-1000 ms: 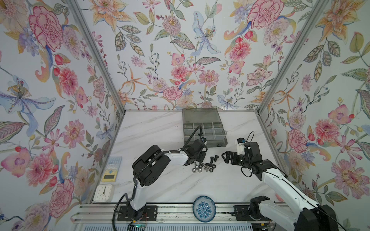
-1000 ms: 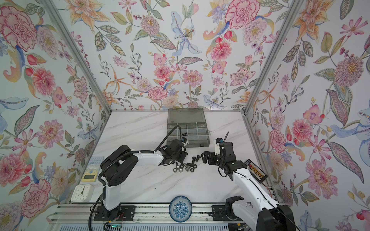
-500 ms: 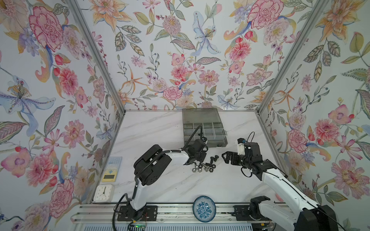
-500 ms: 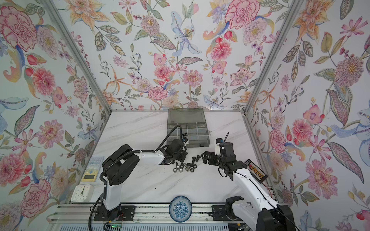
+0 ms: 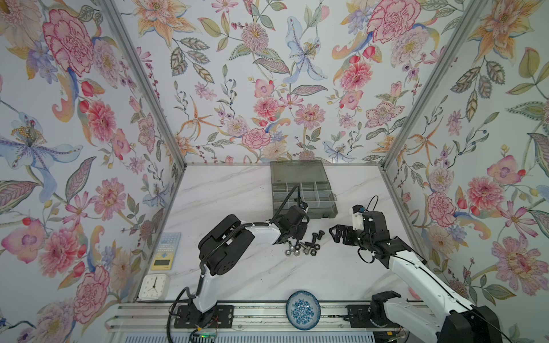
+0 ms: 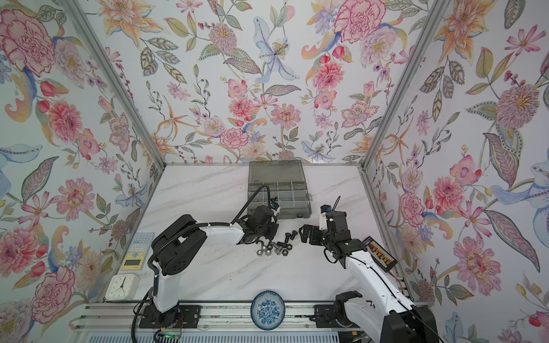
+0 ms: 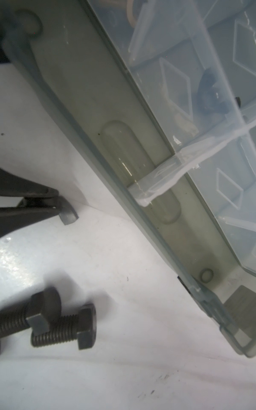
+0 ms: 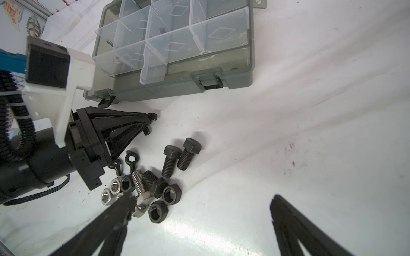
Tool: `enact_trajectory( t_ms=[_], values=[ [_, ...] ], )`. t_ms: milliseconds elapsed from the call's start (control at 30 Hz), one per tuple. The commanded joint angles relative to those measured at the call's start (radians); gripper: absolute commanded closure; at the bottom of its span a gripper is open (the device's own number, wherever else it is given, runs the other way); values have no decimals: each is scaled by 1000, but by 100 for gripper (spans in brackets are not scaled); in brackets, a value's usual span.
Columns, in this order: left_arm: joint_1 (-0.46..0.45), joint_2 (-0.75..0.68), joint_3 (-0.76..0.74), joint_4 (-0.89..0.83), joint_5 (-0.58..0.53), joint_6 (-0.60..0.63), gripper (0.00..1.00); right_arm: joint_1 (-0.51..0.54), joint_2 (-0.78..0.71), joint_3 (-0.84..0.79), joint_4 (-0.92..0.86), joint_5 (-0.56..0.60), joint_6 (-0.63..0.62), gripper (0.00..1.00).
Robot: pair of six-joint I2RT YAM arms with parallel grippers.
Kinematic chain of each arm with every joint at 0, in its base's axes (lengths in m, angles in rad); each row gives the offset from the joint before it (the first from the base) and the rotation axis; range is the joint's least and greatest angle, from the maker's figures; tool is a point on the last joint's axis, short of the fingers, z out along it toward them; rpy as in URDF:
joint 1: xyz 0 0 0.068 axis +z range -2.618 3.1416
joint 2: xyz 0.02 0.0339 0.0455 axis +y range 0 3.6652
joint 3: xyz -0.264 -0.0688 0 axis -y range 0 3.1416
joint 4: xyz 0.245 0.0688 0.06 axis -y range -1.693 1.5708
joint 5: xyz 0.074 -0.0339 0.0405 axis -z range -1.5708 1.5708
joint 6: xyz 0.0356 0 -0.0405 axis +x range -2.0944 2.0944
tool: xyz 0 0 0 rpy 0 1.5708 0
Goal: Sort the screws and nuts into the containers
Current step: 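Return the left gripper to the pile and grasp another black wing nut, then carry the black wing nut over the compartment holding the first black one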
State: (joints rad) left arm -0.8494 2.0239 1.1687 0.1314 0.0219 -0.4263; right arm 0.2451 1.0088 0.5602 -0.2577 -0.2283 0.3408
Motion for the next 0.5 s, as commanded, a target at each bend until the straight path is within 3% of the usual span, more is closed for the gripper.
enact_trajectory(
  t_ms=[0, 467],
  values=[
    [-4, 3, 2, -42, 6, 6, 99, -7, -20, -15, -9, -6, -6, 1],
    [-3, -116, -6, -109, 14, 13, 100, -10, -52, -9, -17, -15, 0, 1]
  ],
)
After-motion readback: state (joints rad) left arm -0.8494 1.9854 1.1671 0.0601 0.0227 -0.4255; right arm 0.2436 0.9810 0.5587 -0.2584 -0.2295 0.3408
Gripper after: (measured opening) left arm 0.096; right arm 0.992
